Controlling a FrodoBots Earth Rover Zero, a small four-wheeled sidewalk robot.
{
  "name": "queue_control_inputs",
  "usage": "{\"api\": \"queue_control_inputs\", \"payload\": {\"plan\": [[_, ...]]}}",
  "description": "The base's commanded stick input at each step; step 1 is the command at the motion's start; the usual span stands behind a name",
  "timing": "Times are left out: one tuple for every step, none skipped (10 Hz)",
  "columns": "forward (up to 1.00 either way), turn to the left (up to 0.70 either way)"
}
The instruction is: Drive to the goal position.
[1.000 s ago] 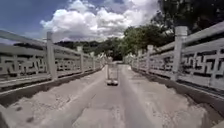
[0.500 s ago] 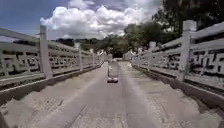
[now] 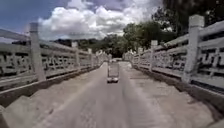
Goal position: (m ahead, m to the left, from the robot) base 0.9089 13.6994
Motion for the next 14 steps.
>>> {"api": "queue_control_inputs", "payload": {"plan": [[0.45, 0.0], [0.45, 0.13], [0.45, 0.27], [0.45, 0.27], [0.45, 0.27], [0.45, 0.08], [0.45, 0.0], [0.45, 0.0], [0.45, 0.0], [0.45, 0.0], [0.45, 0.0], [0.45, 0.0], [0.45, 0.0], [0.45, 0.0]]}}
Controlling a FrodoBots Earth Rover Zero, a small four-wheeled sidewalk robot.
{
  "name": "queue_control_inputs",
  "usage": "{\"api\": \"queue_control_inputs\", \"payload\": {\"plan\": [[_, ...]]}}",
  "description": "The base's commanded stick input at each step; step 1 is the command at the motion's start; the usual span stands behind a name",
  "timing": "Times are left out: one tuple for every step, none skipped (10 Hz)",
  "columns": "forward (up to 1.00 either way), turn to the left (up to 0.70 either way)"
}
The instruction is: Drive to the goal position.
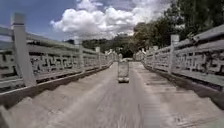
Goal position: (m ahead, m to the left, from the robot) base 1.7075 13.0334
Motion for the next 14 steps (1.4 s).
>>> {"api": "queue_control_inputs", "payload": {"plan": [[0.45, 0.0], [0.45, 0.0], [0.45, 0.0], [0.45, -0.27], [0.45, -0.27], [0.45, -0.19], [0.45, -0.09], [0.45, 0.0], [0.45, 0.0], [0.45, 0.0], [0.45, 0.0], [0.45, 0.0], [0.45, 0.0], [0.45, 0.0]]}}
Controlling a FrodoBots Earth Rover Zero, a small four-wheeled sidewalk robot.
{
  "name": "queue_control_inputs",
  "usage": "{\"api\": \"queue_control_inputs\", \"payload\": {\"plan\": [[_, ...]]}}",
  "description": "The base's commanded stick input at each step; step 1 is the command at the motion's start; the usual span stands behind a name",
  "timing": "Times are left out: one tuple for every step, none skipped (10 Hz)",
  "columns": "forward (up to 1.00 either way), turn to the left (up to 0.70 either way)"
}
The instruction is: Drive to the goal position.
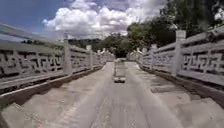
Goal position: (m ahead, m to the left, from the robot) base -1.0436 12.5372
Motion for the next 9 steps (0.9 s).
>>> {"api": "queue_control_inputs", "payload": {"plan": [[0.45, 0.0], [0.45, 0.0], [0.45, 0.0], [0.45, 0.0], [0.45, 0.0], [0.45, 0.0], [0.45, 0.0], [0.45, 0.0], [0.45, 0.0]]}}
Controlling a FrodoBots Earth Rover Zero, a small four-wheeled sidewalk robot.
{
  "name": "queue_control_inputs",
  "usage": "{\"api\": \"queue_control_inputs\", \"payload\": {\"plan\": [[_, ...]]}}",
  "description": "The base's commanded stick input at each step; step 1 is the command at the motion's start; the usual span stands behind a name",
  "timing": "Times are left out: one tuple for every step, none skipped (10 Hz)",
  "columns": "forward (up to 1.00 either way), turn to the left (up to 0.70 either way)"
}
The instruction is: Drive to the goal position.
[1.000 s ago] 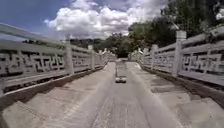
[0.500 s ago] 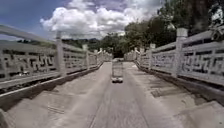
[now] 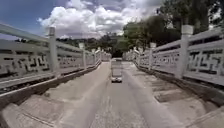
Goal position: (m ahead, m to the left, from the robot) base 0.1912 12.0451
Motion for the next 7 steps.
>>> {"api": "queue_control_inputs", "payload": {"plan": [[0.45, 0.0], [0.45, 0.0], [0.45, 0.0], [0.45, 0.0], [0.45, 0.0], [0.45, 0.0], [0.45, 0.0]]}}
